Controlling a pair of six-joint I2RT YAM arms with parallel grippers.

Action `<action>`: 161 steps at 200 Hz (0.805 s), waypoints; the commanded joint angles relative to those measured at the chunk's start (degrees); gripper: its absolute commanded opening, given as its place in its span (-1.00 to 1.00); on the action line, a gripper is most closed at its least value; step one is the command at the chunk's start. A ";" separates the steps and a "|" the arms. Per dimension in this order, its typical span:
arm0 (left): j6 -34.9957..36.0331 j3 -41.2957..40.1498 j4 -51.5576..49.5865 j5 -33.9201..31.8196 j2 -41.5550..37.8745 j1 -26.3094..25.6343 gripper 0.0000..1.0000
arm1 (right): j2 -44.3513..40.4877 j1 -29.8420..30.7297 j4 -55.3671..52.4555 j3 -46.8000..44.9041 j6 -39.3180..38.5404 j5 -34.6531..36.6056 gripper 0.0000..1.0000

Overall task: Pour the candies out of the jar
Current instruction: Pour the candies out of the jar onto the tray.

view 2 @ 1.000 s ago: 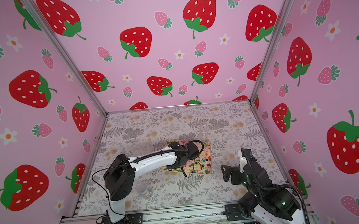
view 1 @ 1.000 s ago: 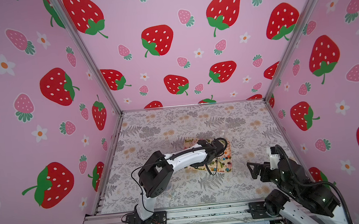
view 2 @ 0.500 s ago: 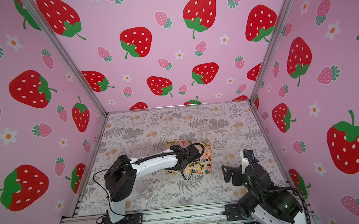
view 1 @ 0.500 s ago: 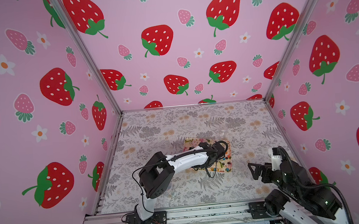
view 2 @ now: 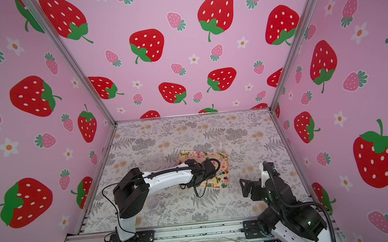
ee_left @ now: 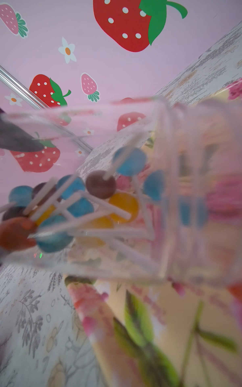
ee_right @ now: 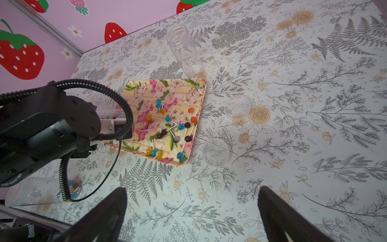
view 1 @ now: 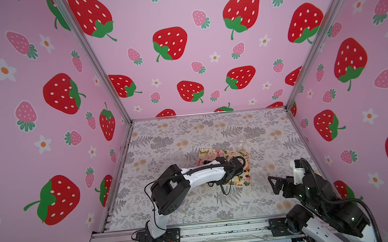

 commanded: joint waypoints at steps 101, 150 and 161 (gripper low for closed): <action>0.73 0.64 -1.90 -1.35 0.46 -0.23 0.05 | -1.24 -0.26 -0.78 1.02 1.06 0.62 0.99; 1.25 0.09 -1.92 -3.65 -0.53 -0.23 0.06 | -1.33 -0.22 -0.81 1.14 1.11 0.47 0.99; 1.25 -0.72 -1.81 -4.07 -1.21 -0.04 0.07 | -1.37 -0.31 -0.84 1.06 1.13 0.38 0.99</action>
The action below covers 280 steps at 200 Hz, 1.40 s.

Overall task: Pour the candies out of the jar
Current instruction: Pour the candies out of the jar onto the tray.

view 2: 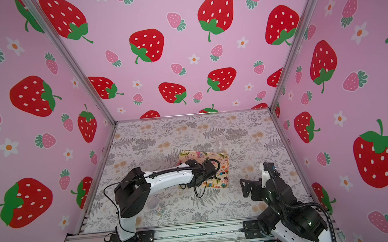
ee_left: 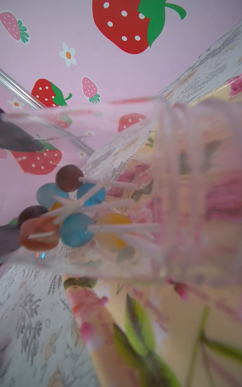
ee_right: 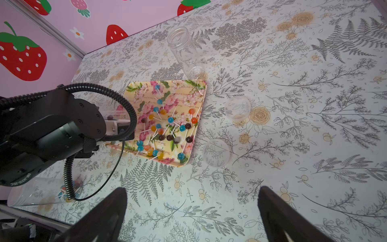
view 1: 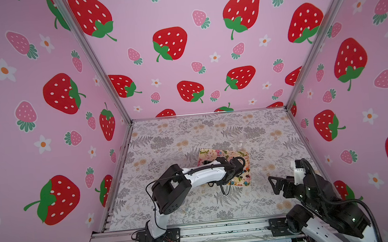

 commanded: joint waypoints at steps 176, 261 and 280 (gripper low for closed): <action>3.24 -1.99 0.89 -4.11 1.23 -0.74 0.10 | -1.96 -0.26 -0.07 0.46 0.78 -0.13 0.99; 4.00 -1.78 -1.72 -7.00 -4.98 -0.56 0.10 | -1.90 -0.27 -0.30 0.62 1.06 -0.24 0.99; 4.39 -2.07 -2.03 -7.54 -5.75 -0.53 0.10 | -1.88 -0.26 -0.27 0.60 1.12 -0.16 0.99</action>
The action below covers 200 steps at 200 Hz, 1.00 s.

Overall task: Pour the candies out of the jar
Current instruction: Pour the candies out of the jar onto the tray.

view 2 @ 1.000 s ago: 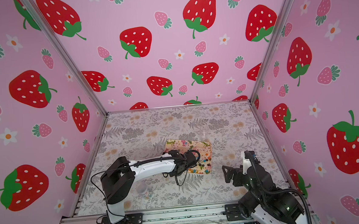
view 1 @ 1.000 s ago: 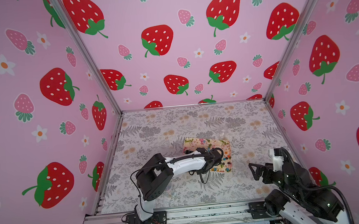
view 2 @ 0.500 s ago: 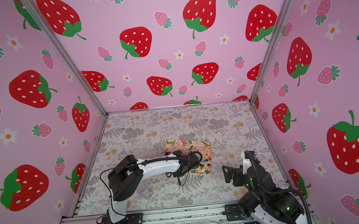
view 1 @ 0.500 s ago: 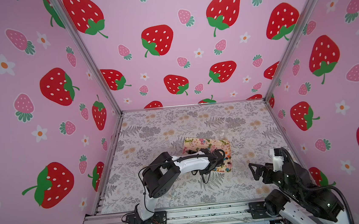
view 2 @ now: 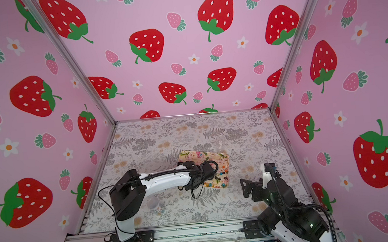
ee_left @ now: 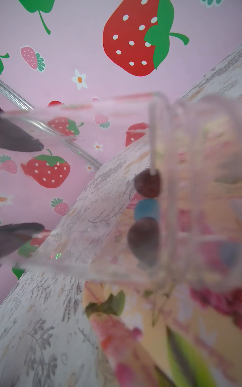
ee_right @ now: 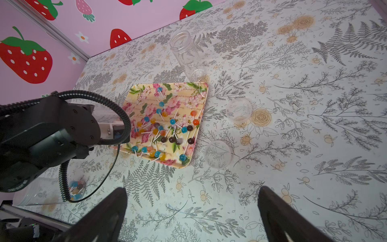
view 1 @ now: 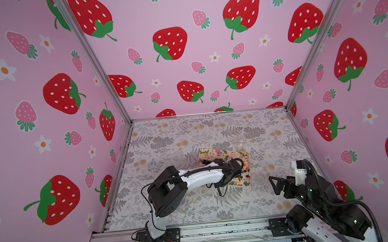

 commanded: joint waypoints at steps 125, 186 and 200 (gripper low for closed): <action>-1.15 3.36 -3.77 -0.10 10.06 -0.57 0.09 | -1.09 -0.20 0.11 0.53 0.42 -1.73 0.99; -2.94 5.42 -7.84 -2.54 3.08 -0.59 0.10 | -1.23 -0.19 -0.22 0.64 1.13 -1.27 0.99; -4.91 5.86 -9.39 -2.26 1.70 -0.57 0.10 | -0.76 -0.19 -0.42 0.82 1.23 -1.32 0.99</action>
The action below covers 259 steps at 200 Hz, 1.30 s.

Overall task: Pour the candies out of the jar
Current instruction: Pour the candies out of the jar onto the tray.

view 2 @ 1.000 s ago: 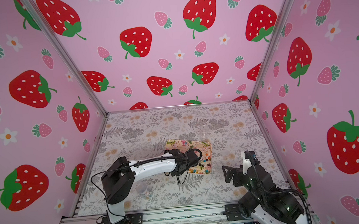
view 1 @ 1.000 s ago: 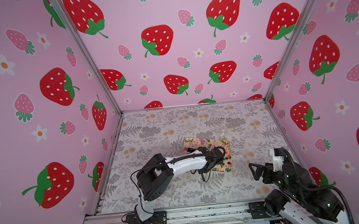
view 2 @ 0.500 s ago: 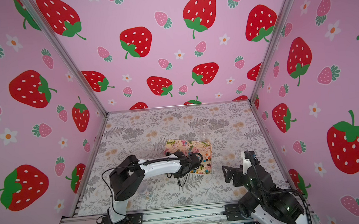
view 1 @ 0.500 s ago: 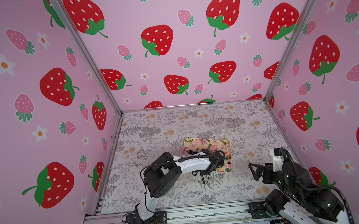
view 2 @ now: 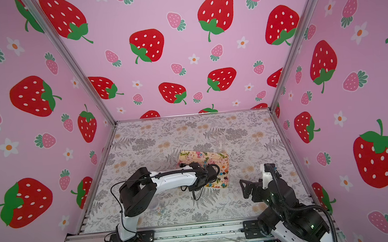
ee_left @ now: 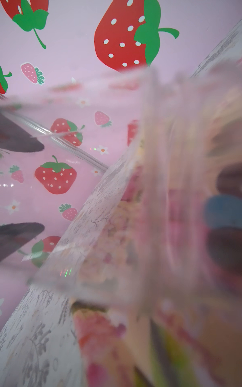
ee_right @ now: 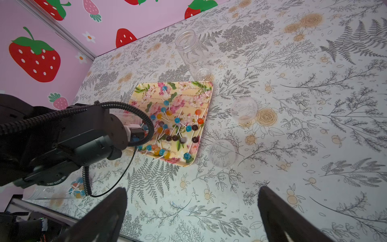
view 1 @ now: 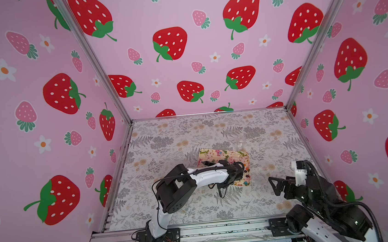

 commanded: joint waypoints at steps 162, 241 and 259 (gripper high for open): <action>-16.99 -2.70 7.51 23.81 -34.82 1.79 0.10 | 24.95 -0.25 12.42 14.42 -3.92 -7.12 0.93; -15.83 -9.38 19.81 49.89 -51.21 5.76 0.11 | 41.29 -1.53 26.15 27.53 -7.86 -27.96 0.63; -16.31 -11.36 22.07 55.00 -54.23 6.38 0.11 | 46.13 -1.77 26.67 31.90 -9.08 -33.10 0.52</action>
